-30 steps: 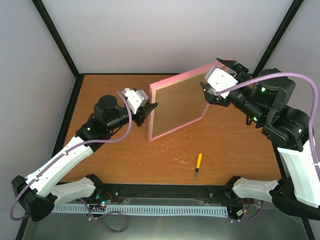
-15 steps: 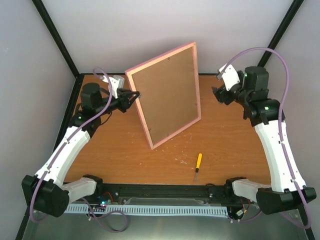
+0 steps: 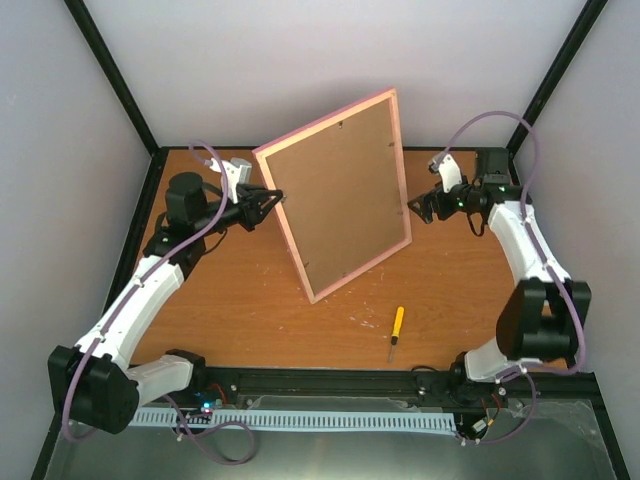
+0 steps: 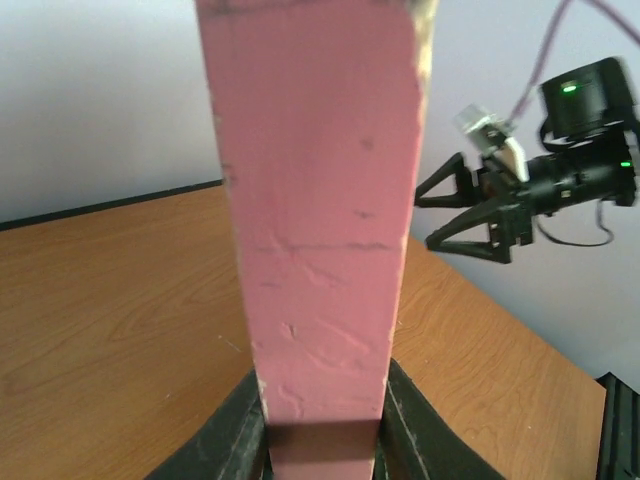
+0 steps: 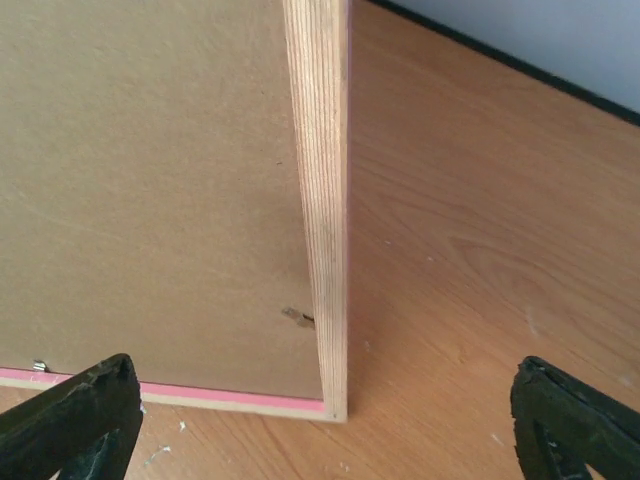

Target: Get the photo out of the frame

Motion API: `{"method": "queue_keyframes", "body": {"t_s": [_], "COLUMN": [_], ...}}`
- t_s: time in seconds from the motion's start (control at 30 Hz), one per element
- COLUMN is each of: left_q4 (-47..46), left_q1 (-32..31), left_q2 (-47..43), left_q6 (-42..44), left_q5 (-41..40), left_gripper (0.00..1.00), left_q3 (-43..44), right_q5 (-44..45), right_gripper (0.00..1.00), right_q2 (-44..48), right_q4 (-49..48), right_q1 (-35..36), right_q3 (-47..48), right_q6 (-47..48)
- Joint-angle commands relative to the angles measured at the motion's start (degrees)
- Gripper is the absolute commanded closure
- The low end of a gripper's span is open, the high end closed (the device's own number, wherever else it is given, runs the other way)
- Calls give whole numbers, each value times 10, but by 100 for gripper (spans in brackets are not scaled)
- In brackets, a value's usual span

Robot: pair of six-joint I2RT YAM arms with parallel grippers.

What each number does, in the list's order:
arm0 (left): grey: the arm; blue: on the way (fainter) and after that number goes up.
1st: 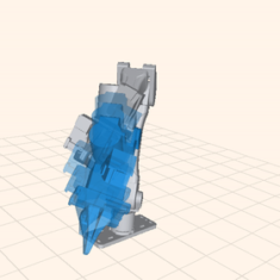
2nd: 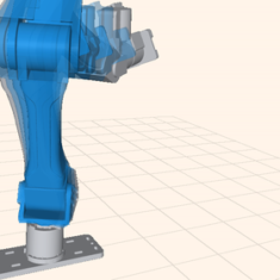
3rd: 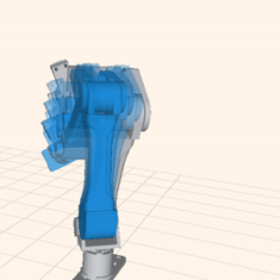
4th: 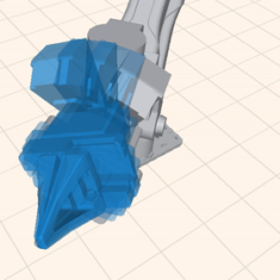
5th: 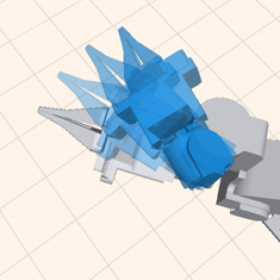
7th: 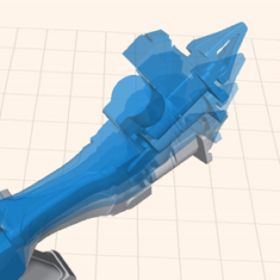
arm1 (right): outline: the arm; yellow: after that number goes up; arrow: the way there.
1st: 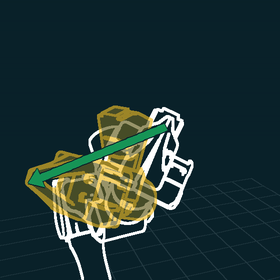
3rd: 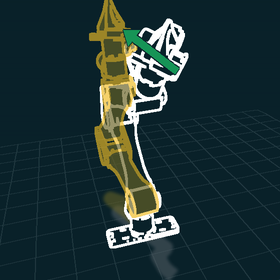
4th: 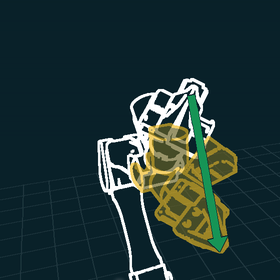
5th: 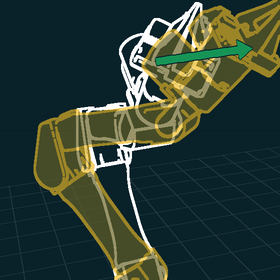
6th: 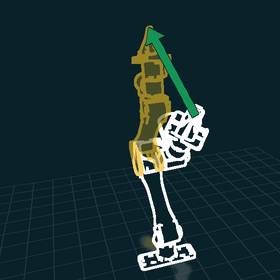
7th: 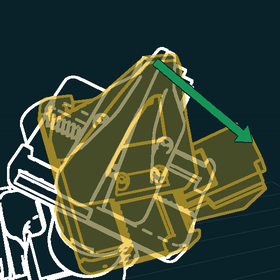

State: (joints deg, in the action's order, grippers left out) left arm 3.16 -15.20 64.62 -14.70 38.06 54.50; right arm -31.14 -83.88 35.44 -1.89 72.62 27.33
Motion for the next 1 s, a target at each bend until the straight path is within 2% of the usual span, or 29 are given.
{"method": "queue_keyframes", "body": {"t_s": [0.0, 0.23, 0.37, 0.43, 0.53, 0.7, 0.97], "left_q4": [-36, -45, -44, -42, -42, -62, -153], "left_q1": [2, 2, 3, 5, 17, 72, 142], "left_q2": [0, 10, 15, 19, 22, 55, 137], "left_q6": [19, 25, 27, 28, 23, -20, -115], "left_q5": [29, 47, 52, 47, 32, 47, 120], "left_gripper": [99, 99, 99, 99, 99, 99, 94], "left_q3": [-6, -12, -11, -8, -6, 0, -4], "right_q5": [-108, -212, -271, -300, -314, -338, -400], "right_gripper": [0, 0, 4, 9, 23, 40, 62], "right_q2": [-77, -166, -223, -242, -240, -214, -198], "right_q4": [-2, -6, 39, 79, 107, 157, 129], "right_q1": [-12, -15, -15, -15, -15, -15, -12], "right_q3": [41, 70, 119, 139, 131, 101, 49], "right_q6": [32, 76, 104, 127, 149, 185, 118]}}
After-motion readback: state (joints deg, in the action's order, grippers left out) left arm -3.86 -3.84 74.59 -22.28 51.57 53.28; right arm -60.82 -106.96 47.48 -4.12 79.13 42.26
